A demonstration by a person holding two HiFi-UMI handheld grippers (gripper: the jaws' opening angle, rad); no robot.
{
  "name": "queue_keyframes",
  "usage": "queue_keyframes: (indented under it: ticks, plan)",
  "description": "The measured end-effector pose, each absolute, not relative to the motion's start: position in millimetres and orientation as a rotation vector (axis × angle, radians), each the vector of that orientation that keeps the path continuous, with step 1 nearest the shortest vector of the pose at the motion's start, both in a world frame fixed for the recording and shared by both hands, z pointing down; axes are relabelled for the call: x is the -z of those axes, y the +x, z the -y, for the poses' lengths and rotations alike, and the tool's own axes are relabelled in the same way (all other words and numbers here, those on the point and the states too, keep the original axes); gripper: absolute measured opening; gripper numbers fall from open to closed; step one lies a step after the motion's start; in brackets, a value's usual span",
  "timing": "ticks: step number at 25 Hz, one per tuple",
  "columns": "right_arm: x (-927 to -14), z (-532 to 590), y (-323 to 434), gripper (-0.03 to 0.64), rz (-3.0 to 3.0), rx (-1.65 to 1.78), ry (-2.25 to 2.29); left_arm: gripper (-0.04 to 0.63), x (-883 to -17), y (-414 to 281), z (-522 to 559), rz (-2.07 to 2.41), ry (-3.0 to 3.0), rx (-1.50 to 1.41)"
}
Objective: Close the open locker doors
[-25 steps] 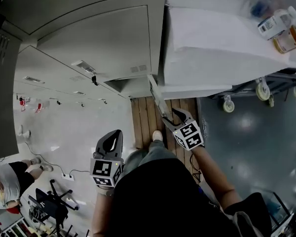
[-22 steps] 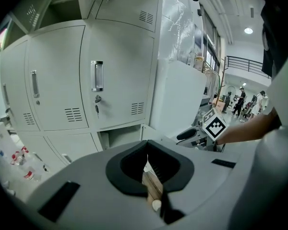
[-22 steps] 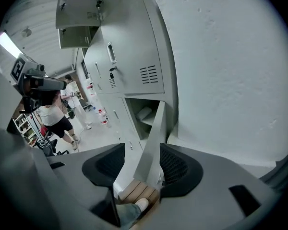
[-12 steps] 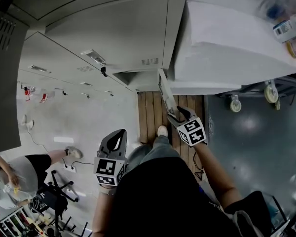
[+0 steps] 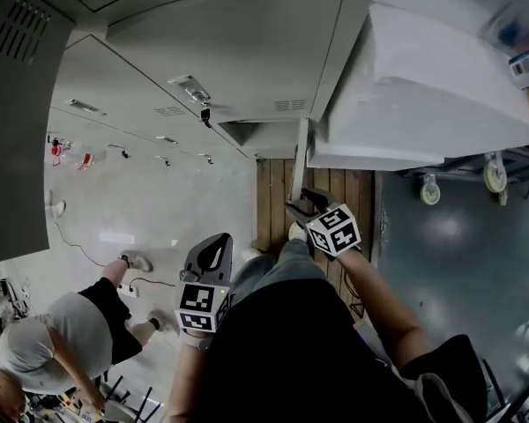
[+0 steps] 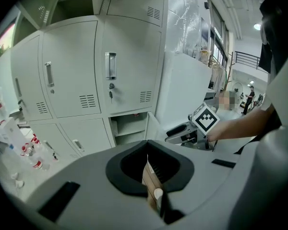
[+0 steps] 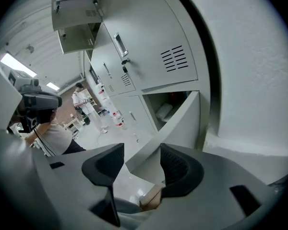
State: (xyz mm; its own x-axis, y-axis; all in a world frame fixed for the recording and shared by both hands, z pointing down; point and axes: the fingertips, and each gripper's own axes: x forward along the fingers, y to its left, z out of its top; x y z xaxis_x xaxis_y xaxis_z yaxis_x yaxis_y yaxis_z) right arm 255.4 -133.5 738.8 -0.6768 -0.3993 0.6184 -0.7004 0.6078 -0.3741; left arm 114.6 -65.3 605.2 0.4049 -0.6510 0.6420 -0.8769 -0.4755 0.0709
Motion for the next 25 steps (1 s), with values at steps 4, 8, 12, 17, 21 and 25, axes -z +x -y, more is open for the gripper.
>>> queue_keyframes:
  ticks: [4, 8, 12, 17, 21, 25]
  plan:
    - [-738.5, 146.0, 224.6, 0.244, 2.408, -0.839, 0.809, 0.02, -607.4, 97.8, 61.6, 1.359, 2.214, -0.782]
    - [-737.6, 164.9, 198.0, 0.244, 2.477, -0.845, 0.772, 0.02, -606.9, 84.5, 59.6, 1.407, 2.168, -0.788]
    - [-735.1, 181.8, 176.1, 0.247, 2.544, -0.833, 0.735, 0.02, -607.9, 77.4, 56.9, 1.432, 2.136, -0.796]
    - [-735.4, 205.4, 161.0, 0.253, 2.595, -0.804, 0.723, 0.02, -609.0, 67.1, 51.5, 1.471, 2.08, -0.808]
    - [-740.4, 220.6, 148.9, 0.259, 2.614, -0.752, 0.689, 0.02, -610.0, 61.0, 47.3, 1.494, 2.049, -0.815]
    - [-747.4, 237.2, 141.3, 0.272, 2.611, -0.688, 0.668, 0.02, -610.7, 58.5, 46.2, 1.504, 2.028, -0.824]
